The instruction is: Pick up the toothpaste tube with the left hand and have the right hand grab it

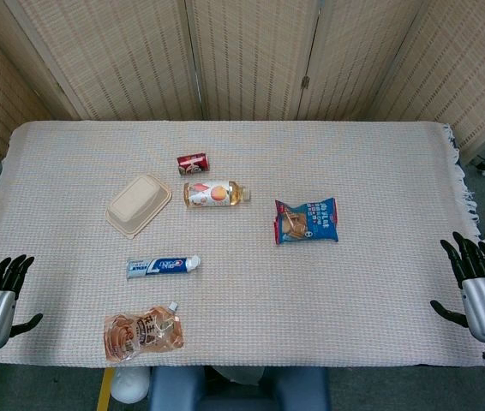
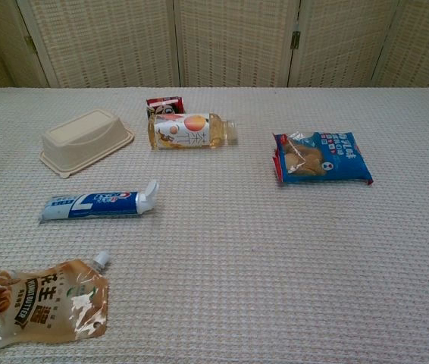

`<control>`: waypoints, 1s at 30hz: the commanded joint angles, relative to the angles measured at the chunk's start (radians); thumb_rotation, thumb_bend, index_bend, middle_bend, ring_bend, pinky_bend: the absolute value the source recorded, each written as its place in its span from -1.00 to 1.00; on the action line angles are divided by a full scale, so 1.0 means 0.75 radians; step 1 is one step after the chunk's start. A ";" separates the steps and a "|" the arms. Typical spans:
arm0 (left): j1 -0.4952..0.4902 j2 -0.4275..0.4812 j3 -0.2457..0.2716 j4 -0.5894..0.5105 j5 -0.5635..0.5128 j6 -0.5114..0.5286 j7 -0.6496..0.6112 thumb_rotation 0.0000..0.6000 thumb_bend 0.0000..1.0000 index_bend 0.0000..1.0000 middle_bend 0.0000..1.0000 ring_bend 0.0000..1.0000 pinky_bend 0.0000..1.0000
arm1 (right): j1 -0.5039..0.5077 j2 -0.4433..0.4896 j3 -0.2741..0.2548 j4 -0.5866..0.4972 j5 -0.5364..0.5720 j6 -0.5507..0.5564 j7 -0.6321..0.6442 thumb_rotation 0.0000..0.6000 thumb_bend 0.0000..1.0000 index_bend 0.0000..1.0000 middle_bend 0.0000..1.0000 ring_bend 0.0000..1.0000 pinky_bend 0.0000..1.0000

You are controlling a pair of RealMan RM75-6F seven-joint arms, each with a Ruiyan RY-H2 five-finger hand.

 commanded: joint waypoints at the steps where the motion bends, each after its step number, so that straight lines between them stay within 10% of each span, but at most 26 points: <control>1: -0.002 -0.015 -0.001 0.015 0.011 0.009 0.001 1.00 -0.61 -0.75 -0.79 -0.84 -1.00 | 0.002 0.009 0.000 -0.011 -0.002 -0.004 0.006 1.00 -0.73 -1.00 -1.00 -0.90 -1.00; 30: -0.314 -0.120 -0.060 0.069 0.064 -0.340 0.004 1.00 -0.53 -0.49 -0.55 -0.59 -0.82 | -0.010 0.036 0.007 -0.028 -0.017 0.030 0.026 1.00 -0.73 -1.00 -1.00 -0.90 -1.00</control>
